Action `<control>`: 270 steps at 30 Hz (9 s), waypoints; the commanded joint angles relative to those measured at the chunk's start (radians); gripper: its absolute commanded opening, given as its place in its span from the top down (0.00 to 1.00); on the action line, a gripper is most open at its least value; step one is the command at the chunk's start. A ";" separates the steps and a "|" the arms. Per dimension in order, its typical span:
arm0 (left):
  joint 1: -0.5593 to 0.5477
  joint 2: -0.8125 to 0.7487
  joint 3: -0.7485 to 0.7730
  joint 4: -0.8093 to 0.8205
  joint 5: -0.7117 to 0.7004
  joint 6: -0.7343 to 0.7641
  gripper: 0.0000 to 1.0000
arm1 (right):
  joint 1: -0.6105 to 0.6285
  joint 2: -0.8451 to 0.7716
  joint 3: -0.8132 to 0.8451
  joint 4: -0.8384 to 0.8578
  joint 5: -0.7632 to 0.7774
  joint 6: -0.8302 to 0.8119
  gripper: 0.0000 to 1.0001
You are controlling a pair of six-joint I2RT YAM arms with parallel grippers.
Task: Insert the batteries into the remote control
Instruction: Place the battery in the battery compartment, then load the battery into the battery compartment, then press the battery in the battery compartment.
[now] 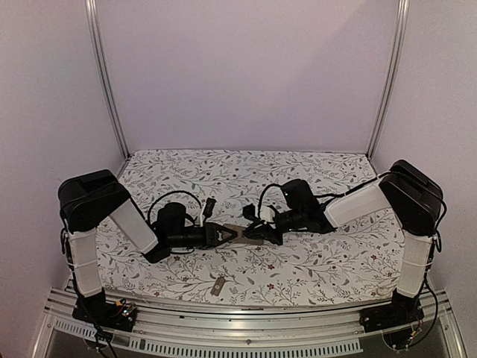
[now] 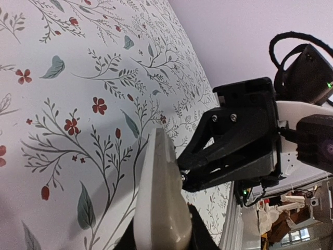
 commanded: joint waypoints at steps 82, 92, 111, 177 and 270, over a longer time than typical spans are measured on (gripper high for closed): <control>0.007 0.073 0.120 -0.298 0.069 0.014 1.00 | -0.089 0.109 -0.151 0.451 -0.211 0.098 1.00; 0.019 0.084 0.134 -0.319 0.089 0.016 1.00 | -0.102 0.124 -0.190 0.505 -0.183 0.142 0.92; 0.020 0.090 0.134 -0.312 0.094 0.018 1.00 | -0.102 0.089 -0.200 0.500 -0.162 0.170 0.81; 0.021 0.095 0.131 -0.289 0.107 0.029 1.00 | -0.101 0.099 0.270 -0.446 -0.216 0.242 0.46; -0.027 0.048 0.272 -0.603 0.142 0.461 1.00 | -0.144 0.061 0.337 -0.810 -0.212 -0.108 0.41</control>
